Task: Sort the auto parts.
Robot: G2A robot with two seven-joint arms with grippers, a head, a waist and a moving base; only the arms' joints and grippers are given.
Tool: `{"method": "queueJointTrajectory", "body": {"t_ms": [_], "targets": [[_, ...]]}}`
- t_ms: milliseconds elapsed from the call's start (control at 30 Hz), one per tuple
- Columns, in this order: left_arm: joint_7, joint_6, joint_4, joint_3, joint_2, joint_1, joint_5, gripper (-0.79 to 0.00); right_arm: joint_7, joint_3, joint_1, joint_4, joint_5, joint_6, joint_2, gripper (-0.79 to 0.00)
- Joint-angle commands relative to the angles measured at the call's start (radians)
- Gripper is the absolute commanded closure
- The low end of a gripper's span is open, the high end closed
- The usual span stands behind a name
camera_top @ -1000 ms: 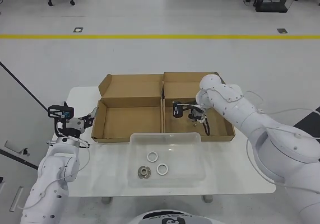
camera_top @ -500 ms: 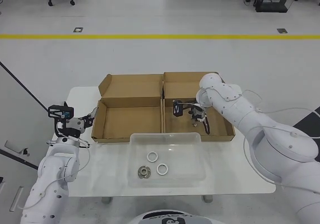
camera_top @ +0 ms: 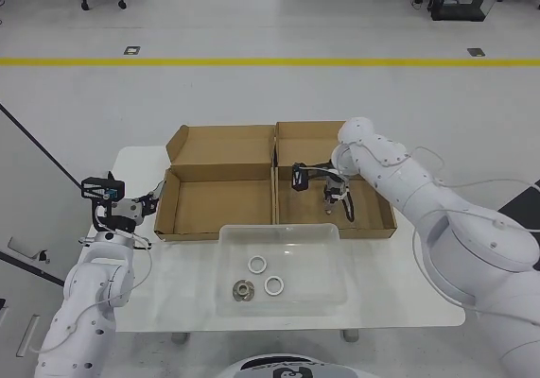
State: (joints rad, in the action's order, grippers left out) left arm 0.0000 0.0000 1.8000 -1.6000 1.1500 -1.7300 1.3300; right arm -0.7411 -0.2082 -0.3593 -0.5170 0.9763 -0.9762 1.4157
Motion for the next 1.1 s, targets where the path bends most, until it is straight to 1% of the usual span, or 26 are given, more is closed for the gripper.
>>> {"method": "queueJointTrajectory", "body": {"t_ms": [0,367,633,767,867,967,1067], "targets": [[0.0,0.0,0.0,0.0,0.0,0.0,0.0,-0.785,0.002,-0.005,0.003,-0.005,0.002,-0.003,-0.004,-0.785],[0.0,0.0,0.0,0.0,0.0,0.0,0.0,-0.785,0.021,-0.04,0.009,-0.049,0.006,-0.017,-0.036,-0.785],[0.0,0.0,0.0,0.0,0.0,0.0,0.0,-0.785,0.063,-0.079,0.012,-0.127,0.011,-0.036,-0.078,-0.785],[0.0,0.0,0.0,0.0,0.0,0.0,0.0,-0.785,0.093,-0.1,0.011,-0.199,0.013,-0.036,-0.112,-0.785],[0.0,0.0,0.0,0.0,0.0,0.0,0.0,-0.785,0.118,-0.118,0.01,-0.27,0.008,-0.036,-0.146,-0.785],[0.0,0.0,0.0,0.0,0.0,0.0,0.0,-0.785,0.139,-0.138,0.004,-0.346,-0.004,-0.036,-0.189,-0.785],[0.0,0.0,0.0,0.0,0.0,0.0,0.0,-0.785,0.172,-0.159,-0.009,-0.44,-0.021,-0.036,-0.24,-0.785]]}}
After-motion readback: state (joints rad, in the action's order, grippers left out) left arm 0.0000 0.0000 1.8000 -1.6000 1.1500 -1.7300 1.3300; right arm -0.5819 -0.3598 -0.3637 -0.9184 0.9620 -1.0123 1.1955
